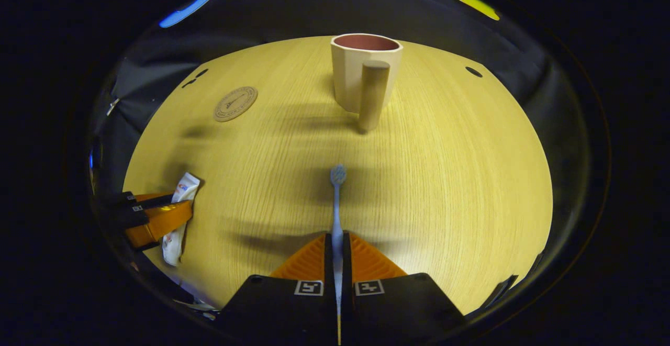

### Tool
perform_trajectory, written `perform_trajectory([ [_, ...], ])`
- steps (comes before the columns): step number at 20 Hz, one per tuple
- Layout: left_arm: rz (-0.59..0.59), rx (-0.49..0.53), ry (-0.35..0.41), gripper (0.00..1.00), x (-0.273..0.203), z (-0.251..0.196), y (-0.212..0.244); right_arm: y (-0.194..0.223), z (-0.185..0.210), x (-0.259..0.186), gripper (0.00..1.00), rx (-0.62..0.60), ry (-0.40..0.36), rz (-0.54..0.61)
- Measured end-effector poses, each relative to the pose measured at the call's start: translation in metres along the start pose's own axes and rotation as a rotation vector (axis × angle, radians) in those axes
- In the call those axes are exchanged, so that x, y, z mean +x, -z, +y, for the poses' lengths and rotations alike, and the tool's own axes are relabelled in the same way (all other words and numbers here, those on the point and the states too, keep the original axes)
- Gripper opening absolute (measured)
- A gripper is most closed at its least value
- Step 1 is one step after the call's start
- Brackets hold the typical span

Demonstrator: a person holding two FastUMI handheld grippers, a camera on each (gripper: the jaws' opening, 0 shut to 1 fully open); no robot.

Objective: Put the toothbrush and toothpaste on the desktop into the cup, then pick up the cup and place it on the coaster on the desktop.

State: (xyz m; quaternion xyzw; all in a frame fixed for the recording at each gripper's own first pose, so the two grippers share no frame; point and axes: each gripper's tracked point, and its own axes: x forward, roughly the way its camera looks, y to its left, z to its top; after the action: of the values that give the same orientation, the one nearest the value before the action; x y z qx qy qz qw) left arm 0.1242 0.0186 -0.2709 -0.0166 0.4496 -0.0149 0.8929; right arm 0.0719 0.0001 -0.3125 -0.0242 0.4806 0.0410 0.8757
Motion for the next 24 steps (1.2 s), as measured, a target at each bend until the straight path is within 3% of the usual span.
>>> perform_trajectory([
  [6, -0.017, -0.020, 0.029, 0.26, -0.001, -0.001, 0.001, 0.002, -0.003, -0.012, 0.05, -0.019, -0.041, -0.042],
  [9, -0.039, -0.079, 0.061, 0.25, -0.008, -0.003, 0.005, -0.007, -0.009, -0.019, 0.05, -0.008, -0.056, -0.085],
  [15, -0.160, -0.128, 0.099, 0.25, -0.040, -0.007, -0.004, -0.021, -0.013, -0.023, 0.05, 0.011, -0.098, -0.173],
  [23, -0.389, -0.092, 0.166, 0.25, -0.122, -0.052, -0.094, -0.047, -0.030, -0.070, 0.05, 0.039, -0.133, -0.281],
  [24, -0.418, -0.095, 0.187, 0.21, -0.131, -0.062, -0.111, -0.051, -0.034, -0.076, 0.05, 0.055, -0.138, -0.291],
])
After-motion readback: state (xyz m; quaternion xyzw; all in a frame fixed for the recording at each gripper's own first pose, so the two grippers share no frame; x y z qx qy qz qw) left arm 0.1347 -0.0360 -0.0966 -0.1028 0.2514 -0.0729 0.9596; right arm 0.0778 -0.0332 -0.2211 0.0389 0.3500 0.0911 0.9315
